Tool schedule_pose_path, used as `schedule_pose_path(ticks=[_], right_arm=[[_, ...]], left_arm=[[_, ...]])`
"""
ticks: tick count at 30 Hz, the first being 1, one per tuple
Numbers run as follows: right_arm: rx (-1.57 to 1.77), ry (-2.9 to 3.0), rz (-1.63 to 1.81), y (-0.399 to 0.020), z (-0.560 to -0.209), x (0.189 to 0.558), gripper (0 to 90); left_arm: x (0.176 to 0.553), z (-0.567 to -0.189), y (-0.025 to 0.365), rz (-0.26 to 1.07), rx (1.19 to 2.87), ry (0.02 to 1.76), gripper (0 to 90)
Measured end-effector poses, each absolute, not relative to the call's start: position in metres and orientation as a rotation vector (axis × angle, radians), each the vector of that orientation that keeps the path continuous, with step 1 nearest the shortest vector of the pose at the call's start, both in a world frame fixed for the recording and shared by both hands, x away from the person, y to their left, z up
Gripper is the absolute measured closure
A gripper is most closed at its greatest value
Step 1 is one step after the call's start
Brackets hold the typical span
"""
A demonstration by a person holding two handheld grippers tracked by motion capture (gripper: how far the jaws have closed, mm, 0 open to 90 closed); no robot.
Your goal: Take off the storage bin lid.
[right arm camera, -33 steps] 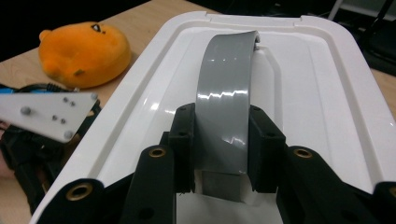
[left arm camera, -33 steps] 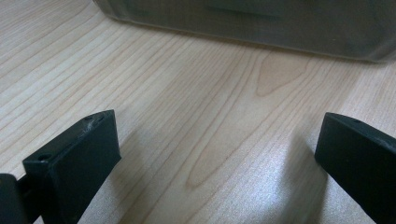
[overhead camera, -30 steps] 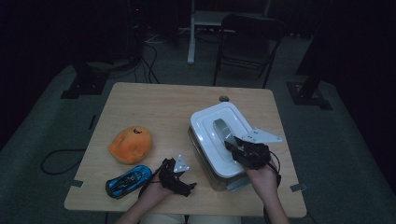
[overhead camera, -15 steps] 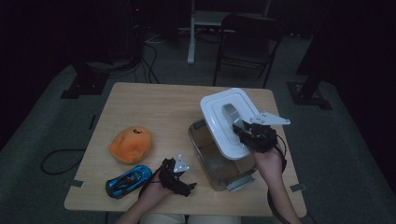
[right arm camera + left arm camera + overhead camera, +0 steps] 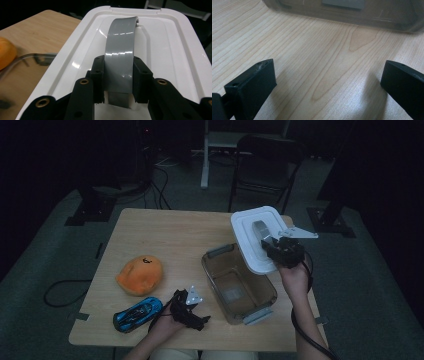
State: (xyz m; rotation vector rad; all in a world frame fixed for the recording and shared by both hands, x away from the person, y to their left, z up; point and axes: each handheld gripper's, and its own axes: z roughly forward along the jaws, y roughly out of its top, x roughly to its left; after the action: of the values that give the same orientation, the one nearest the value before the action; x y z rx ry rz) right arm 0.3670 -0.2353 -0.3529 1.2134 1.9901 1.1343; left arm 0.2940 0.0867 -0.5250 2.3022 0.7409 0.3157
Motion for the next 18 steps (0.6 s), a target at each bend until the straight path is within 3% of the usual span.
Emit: schedule_pose_path(ticks=[18], right_arm=[[1.37, 1.937, 1.021, -0.279, -0.4, 0.406, 67.6]], left_arm=[[0.294, -0.525, 0.087, 0.315, 2.305, 0.739, 0.5]])
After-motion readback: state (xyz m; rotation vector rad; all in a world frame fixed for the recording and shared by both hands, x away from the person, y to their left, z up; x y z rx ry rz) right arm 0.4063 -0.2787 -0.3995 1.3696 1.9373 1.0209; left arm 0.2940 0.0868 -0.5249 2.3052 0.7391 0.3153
